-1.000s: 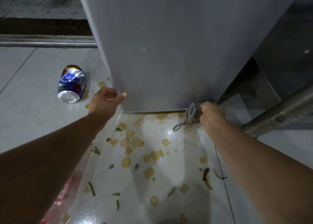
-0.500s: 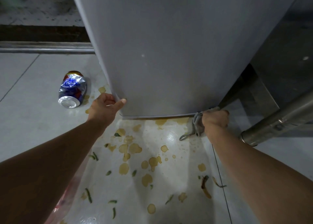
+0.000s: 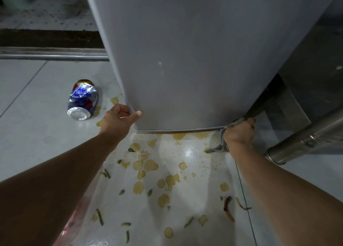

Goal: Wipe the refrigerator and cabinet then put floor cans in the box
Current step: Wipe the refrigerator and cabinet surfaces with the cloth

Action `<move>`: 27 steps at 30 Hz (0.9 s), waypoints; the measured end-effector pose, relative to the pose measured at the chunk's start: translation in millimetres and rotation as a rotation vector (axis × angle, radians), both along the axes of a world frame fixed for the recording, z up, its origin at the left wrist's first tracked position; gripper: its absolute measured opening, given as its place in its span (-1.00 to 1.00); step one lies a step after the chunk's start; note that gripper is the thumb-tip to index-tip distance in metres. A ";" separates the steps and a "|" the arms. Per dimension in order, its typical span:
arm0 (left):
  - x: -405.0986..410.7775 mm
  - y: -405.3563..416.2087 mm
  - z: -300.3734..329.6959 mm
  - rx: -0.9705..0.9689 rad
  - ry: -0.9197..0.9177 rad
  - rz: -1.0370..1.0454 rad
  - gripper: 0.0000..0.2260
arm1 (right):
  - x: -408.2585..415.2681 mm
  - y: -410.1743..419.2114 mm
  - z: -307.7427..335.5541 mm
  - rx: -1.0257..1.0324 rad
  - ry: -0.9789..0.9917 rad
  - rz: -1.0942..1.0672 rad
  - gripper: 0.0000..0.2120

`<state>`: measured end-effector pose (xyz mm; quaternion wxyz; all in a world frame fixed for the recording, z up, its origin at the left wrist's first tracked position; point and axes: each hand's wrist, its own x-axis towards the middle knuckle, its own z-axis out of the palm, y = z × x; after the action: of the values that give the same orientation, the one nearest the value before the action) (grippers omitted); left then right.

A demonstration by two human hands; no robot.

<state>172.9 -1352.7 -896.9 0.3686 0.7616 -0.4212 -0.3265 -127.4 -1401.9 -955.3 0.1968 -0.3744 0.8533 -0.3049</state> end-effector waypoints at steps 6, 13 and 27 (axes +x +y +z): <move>-0.4 -0.2 1.6 0.012 0.011 -0.005 -0.67 | -7.5 -0.2 8.7 -0.105 0.003 -0.007 -0.70; -5.4 0.4 15.5 0.079 -0.149 -0.069 -0.64 | -5.5 -0.1 38.7 -0.255 -0.123 -0.067 -0.66; -14.4 5.4 100.2 0.052 -0.258 -0.069 -0.66 | -7.2 -1.1 198.6 -0.594 -0.131 -0.127 -0.71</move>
<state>158.5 -1347.4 -796.7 0.2802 0.7916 -0.4825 -0.2492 -134.6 -1403.0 -756.7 0.1141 -0.3410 0.7341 -0.5761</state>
